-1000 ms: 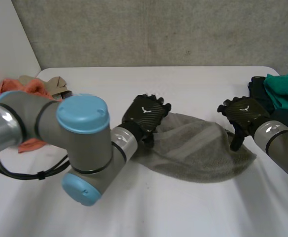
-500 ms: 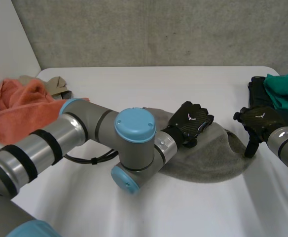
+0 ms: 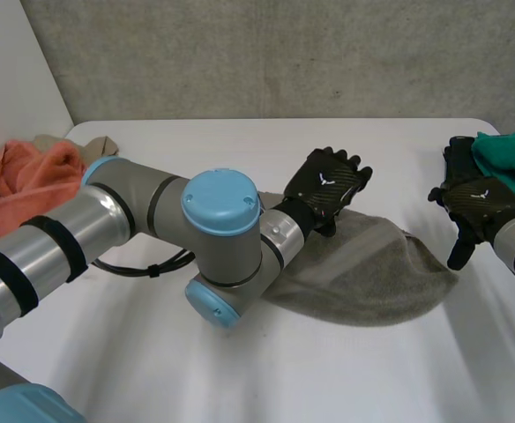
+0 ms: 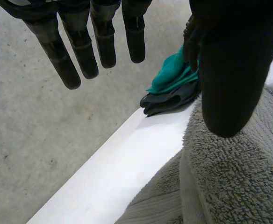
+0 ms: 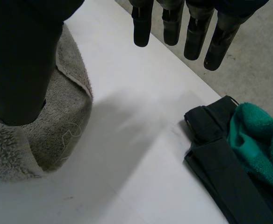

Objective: Fold the laundry.

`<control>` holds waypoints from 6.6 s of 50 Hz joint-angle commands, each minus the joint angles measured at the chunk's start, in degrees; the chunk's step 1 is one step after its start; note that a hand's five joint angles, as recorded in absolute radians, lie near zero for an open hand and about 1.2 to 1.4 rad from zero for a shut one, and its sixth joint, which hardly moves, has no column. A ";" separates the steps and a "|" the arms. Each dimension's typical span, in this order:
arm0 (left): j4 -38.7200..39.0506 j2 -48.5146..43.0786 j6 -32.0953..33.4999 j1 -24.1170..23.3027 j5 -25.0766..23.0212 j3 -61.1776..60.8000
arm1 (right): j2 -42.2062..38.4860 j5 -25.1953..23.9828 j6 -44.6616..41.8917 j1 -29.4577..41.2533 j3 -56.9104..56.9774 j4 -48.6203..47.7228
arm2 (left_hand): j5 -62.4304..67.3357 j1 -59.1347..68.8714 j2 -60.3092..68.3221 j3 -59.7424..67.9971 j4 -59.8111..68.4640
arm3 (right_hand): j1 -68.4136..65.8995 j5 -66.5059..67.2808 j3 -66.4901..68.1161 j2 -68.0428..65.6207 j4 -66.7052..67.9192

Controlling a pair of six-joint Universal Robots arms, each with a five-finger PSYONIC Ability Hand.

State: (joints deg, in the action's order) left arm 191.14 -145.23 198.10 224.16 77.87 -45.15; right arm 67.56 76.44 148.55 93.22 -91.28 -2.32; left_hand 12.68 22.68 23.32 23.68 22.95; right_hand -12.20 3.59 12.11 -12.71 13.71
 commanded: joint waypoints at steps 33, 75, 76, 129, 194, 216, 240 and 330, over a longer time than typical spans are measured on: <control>-0.41 31.83 6.14 6.62 5.19 -24.70 | -0.67 -24.11 -0.20 -5.25 10.14 16.71 | 57.32 57.32 56.68 56.32 57.05 | 2.20 -3.59 -2.11 2.71 -3.71; -1.47 53.39 8.53 9.10 5.01 -38.87 | -31.70 -25.29 22.75 11.90 41.26 13.22 | 57.32 57.32 56.68 56.32 57.05 | -56.10 54.70 56.18 -55.58 54.58; -1.47 53.39 8.61 9.53 5.01 -38.87 | -31.01 -22.68 22.83 11.98 42.40 12.96 | 57.32 57.32 56.68 56.32 57.05 | -67.69 66.29 67.77 -67.18 66.17; 38.00 24.29 7.91 19.29 5.72 -30.15 | -5.34 6.88 -13.20 13.39 19.49 -28.54 | 57.32 57.32 56.68 56.32 57.05 | -67.80 66.41 67.89 -67.29 66.29; -22.91 28.43 -0.61 17.62 12.39 -38.43 | -5.07 5.65 -12.50 12.69 -5.14 -11.30 | 8.06 8.05 7.41 7.06 7.79 | -67.80 66.41 67.89 -67.29 66.29; -16.41 26.31 0.09 18.24 14.15 -36.93 | 2.39 -0.22 -11.10 8.58 1.18 16.96 | 57.32 57.32 56.68 56.32 57.05 | 2.20 -3.59 -2.11 2.71 -3.71; -15.62 34.84 0.09 23.34 13.54 -40.10 | -1.28 -13.60 -13.19 -9.82 11.12 29.83 | 57.32 57.32 56.68 56.32 57.05 | 1.61 -3.01 -1.53 2.12 -3.13; -4.83 27.55 15.03 25.45 9.23 -22.46 | -2.78 5.12 -20.95 5.82 26.05 16.24 | 57.32 57.32 56.68 56.32 57.05 | -67.80 66.41 67.89 -67.29 66.29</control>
State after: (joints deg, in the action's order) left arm 179.40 -109.76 209.60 251.04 86.34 -85.17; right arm 68.90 75.56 120.33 94.36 -77.57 27.27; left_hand 56.16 66.46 68.76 68.48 68.87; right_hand -59.73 56.02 67.74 -67.57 68.18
